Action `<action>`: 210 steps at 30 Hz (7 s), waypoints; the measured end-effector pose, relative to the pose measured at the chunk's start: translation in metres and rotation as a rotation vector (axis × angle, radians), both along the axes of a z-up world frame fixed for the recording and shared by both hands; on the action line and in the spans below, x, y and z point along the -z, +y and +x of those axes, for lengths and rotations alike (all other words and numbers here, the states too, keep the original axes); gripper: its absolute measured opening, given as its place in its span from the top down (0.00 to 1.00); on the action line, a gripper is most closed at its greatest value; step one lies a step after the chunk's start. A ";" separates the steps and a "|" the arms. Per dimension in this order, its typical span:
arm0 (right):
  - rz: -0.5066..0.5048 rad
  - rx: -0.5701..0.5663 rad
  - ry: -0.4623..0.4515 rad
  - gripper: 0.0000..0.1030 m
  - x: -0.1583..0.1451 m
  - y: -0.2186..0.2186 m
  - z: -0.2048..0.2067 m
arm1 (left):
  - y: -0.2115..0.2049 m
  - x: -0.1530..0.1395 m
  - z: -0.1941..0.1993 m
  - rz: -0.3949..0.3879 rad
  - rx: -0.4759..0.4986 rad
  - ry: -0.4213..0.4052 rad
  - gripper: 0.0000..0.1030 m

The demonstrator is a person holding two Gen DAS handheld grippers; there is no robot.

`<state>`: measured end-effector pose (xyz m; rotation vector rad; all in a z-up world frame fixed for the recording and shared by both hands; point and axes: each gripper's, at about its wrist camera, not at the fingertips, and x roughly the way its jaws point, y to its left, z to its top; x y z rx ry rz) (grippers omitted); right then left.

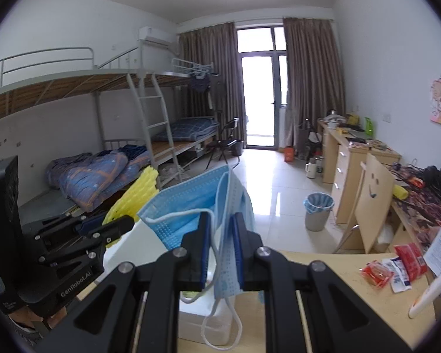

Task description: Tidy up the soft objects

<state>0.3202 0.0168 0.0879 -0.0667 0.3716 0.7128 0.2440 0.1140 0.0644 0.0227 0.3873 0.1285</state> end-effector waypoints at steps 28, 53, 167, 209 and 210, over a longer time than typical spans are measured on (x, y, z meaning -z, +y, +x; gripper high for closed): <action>0.003 0.026 0.009 0.82 0.005 -0.008 0.005 | 0.008 0.024 0.027 -0.016 -0.035 0.073 0.17; 0.004 -0.009 0.025 0.82 0.006 -0.004 0.008 | 0.018 0.014 -0.004 0.026 -0.129 0.006 0.02; 0.109 0.081 -0.139 0.00 0.018 -0.105 -0.205 | -0.071 0.001 -0.249 0.001 -0.110 -0.249 0.01; 0.109 0.180 -0.152 0.00 0.098 -0.126 -0.260 | -0.095 0.079 -0.296 0.034 -0.101 -0.225 0.01; 0.109 0.177 -0.150 0.00 0.098 -0.125 -0.261 | -0.095 0.079 -0.296 0.036 -0.102 -0.226 0.01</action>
